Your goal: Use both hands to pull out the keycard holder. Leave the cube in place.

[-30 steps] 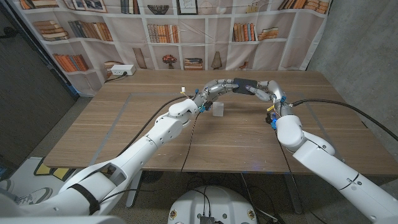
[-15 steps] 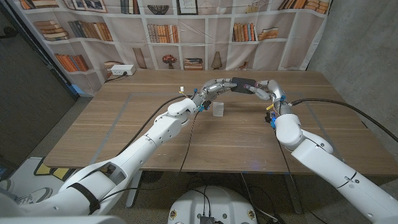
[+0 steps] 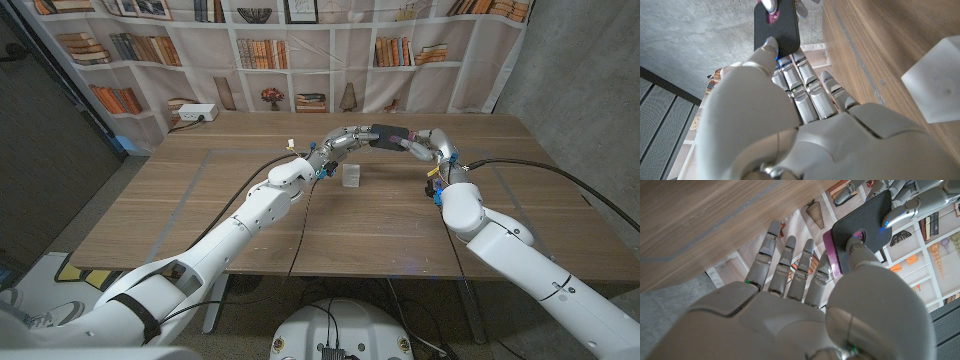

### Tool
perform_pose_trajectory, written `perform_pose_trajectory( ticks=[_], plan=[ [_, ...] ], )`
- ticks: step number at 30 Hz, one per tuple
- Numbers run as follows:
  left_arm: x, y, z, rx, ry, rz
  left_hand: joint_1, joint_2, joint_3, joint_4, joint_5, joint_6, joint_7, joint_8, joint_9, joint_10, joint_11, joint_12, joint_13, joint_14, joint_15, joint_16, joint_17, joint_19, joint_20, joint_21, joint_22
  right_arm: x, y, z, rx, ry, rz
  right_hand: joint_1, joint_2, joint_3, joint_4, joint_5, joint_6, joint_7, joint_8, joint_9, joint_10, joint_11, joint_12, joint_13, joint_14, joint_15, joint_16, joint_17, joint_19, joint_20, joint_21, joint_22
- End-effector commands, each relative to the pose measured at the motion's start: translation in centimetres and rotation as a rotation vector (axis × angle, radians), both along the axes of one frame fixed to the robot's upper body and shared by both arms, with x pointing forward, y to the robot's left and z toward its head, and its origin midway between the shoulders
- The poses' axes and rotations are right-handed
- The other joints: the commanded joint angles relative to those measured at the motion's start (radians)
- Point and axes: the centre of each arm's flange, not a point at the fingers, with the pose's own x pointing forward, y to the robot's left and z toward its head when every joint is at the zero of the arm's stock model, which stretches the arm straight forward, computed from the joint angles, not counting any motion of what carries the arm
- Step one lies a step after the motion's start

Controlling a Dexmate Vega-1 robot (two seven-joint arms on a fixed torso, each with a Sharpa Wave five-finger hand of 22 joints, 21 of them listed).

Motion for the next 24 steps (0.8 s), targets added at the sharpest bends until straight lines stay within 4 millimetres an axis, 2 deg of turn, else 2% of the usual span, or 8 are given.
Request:
perform_pose_trajectory(
  ticks=[1, 4, 9, 13, 16, 19, 21, 24],
  plan=[
    [-0.17, 0.38, -0.43, -0.001, 0.009, 0.007, 0.002, -0.002, 0.018, 0.01, 0.003, 0.052, 0.043, 0.006, 0.004, 0.022, -0.012, 0.002, 0.249, 0.006, -0.03, -0.005, 0.003, 0.006, 0.0, 0.003, 0.002, -0.23, -0.18, -0.1, 0.008, -0.006, 0.009, 0.003, 0.017, 0.016, 0.004, 0.018, 0.012, -0.016, 0.01, 0.005, 0.002, 0.0, -0.005, 0.003, 0.0, 0.01, -0.001, 0.003, 0.005, 0.003, 0.005, 0.003],
    [-0.24, 0.38, -0.46, 0.0, 0.008, 0.007, 0.002, -0.003, 0.018, 0.01, 0.003, 0.051, 0.043, 0.006, 0.004, 0.022, -0.013, 0.001, 0.249, 0.006, -0.03, -0.005, 0.003, 0.005, 0.0, 0.003, 0.002, -0.2, -0.19, -0.14, 0.015, -0.008, 0.022, -0.002, 0.017, 0.02, 0.006, 0.027, 0.012, -0.029, 0.006, 0.0, 0.007, 0.003, -0.004, 0.003, -0.001, 0.011, -0.001, 0.003, 0.007, 0.006, 0.006, 0.003],
    [-0.34, 0.3, -0.49, 0.002, 0.007, 0.004, 0.002, -0.003, 0.018, 0.01, 0.002, 0.051, 0.042, 0.005, 0.004, 0.023, -0.016, 0.001, 0.251, 0.006, -0.03, -0.005, 0.003, 0.005, 0.0, 0.002, 0.002, -0.17, -0.23, -0.21, 0.032, -0.008, 0.032, -0.017, 0.029, 0.029, 0.015, 0.05, 0.017, -0.035, -0.002, -0.012, 0.023, 0.007, 0.0, 0.003, 0.003, 0.017, 0.001, 0.004, 0.01, 0.011, 0.008, 0.004],
    [-0.34, 0.31, -0.54, 0.009, 0.009, 0.006, 0.0, -0.003, 0.018, 0.011, 0.002, 0.051, 0.044, 0.005, 0.004, 0.025, -0.017, 0.001, 0.251, 0.007, -0.029, -0.005, 0.004, 0.005, -0.001, 0.002, 0.002, 0.01, -0.4, -0.48, 0.072, -0.008, 0.062, -0.041, 0.025, 0.043, 0.015, 0.101, 0.054, -0.021, -0.005, -0.032, 0.05, 0.018, 0.005, 0.003, 0.027, 0.029, 0.005, 0.001, 0.021, 0.012, 0.012, 0.002],
    [-0.3, 0.39, -0.54, 0.009, 0.009, 0.009, -0.001, -0.003, 0.019, 0.011, 0.002, 0.051, 0.043, 0.005, 0.004, 0.025, -0.016, 0.001, 0.252, 0.006, -0.029, -0.005, 0.004, 0.004, -0.002, 0.001, 0.002, 0.0, -0.41, -0.51, 0.069, -0.005, 0.057, -0.051, 0.025, 0.049, 0.016, 0.119, 0.048, -0.02, -0.012, -0.035, 0.061, 0.027, 0.007, 0.003, 0.039, 0.036, 0.007, 0.0, 0.024, 0.01, 0.014, 0.002],
    [-0.23, 0.37, -0.5, 0.006, 0.008, 0.007, 0.0, -0.004, 0.018, 0.01, 0.002, 0.052, 0.042, 0.005, 0.004, 0.026, -0.017, 0.001, 0.252, 0.007, -0.031, -0.005, 0.004, 0.002, -0.004, 0.001, 0.002, -0.04, -0.4, -0.5, 0.057, -0.005, 0.064, -0.067, 0.034, 0.056, 0.024, 0.136, 0.028, -0.037, -0.021, -0.033, 0.05, 0.023, 0.0, 0.003, 0.035, 0.033, 0.002, 0.001, 0.02, 0.008, 0.013, 0.003],
    [-0.19, 0.28, -0.5, 0.005, 0.009, 0.004, 0.0, -0.003, 0.019, 0.01, 0.002, 0.053, 0.041, 0.005, 0.004, 0.026, -0.016, 0.001, 0.252, 0.007, -0.031, -0.004, 0.005, 0.002, -0.005, 0.001, 0.002, -0.07, -0.37, -0.43, 0.038, -0.007, 0.062, -0.082, 0.034, 0.061, 0.027, 0.151, 0.016, -0.053, -0.028, -0.03, 0.037, 0.016, -0.008, 0.004, 0.013, 0.019, -0.006, 0.001, 0.008, 0.013, 0.009, 0.003],
    [-0.12, 0.14, -0.5, 0.003, 0.01, 0.001, 0.001, -0.004, 0.019, 0.01, 0.002, 0.053, 0.041, 0.005, 0.004, 0.025, -0.017, 0.0, 0.253, 0.007, -0.032, -0.004, 0.005, 0.001, -0.005, 0.0, 0.002, -0.06, -0.33, -0.38, 0.025, -0.012, 0.067, -0.116, 0.012, 0.056, 0.028, 0.166, -0.022, -0.079, -0.05, -0.034, 0.0, 0.002, -0.024, 0.005, -0.017, 0.009, -0.009, 0.003, -0.011, 0.021, 0.002, 0.003]
  ],
)
